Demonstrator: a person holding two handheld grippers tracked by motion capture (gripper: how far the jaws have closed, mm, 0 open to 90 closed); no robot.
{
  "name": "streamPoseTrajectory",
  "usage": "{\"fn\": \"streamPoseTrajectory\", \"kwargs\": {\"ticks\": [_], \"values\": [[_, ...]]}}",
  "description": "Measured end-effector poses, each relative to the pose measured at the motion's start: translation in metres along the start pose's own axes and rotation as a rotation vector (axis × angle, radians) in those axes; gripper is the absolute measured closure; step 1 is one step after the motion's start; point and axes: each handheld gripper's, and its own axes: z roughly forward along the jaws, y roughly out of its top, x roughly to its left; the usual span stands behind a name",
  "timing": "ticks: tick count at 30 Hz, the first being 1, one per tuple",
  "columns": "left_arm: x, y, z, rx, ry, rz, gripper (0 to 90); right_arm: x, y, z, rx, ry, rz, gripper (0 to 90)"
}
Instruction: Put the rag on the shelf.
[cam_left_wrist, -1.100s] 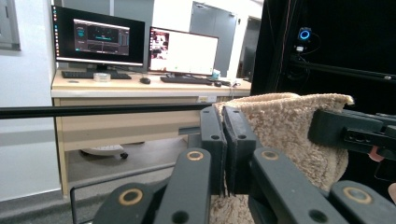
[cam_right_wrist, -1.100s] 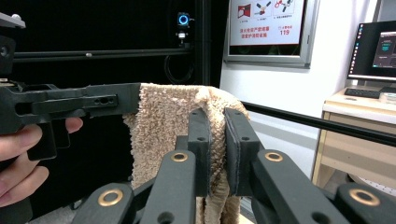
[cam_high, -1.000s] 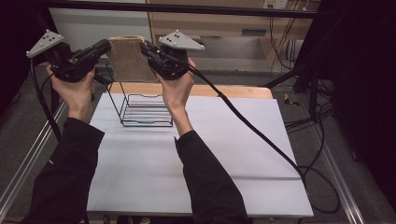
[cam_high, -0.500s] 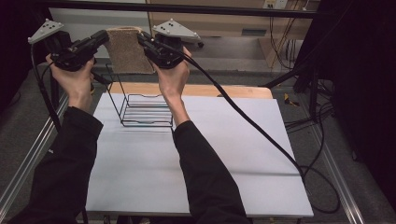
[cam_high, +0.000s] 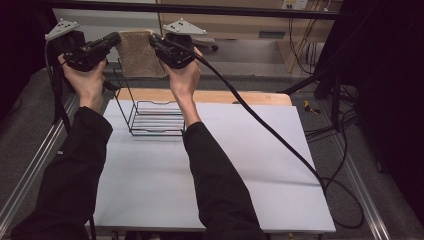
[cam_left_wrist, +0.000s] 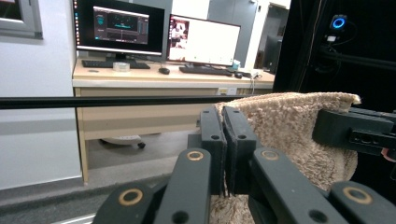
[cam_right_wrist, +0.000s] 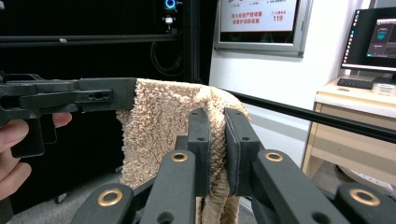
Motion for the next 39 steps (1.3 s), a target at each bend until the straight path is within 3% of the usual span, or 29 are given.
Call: {"fn": "streamPoseTrajectory", "kwargs": {"ticks": [9,15,18,25,36,39], "values": [[0.006,-0.018,0.007,0.037,-0.002,0.010,87.2,-0.003,-0.016,0.008,0.055,-0.011,0.006,82.0],[0.006,-0.029,-0.001,0.055,-0.030,0.030,87.1,-0.003,-0.026,0.002,0.067,-0.003,0.023,81.7],[0.003,-0.033,-0.005,0.069,-0.024,0.054,87.1,0.000,-0.031,-0.001,0.076,0.003,0.015,81.6],[0.003,-0.042,-0.014,0.072,-0.047,0.060,87.1,0.004,-0.040,-0.005,0.087,0.018,0.019,81.3],[-0.001,-0.048,-0.026,0.086,-0.080,0.067,87.0,0.008,-0.047,-0.014,0.086,0.036,-0.004,80.7],[-0.002,-0.050,-0.032,0.086,-0.091,0.076,87.0,0.011,-0.047,-0.018,0.091,0.034,-0.040,80.5]]}}
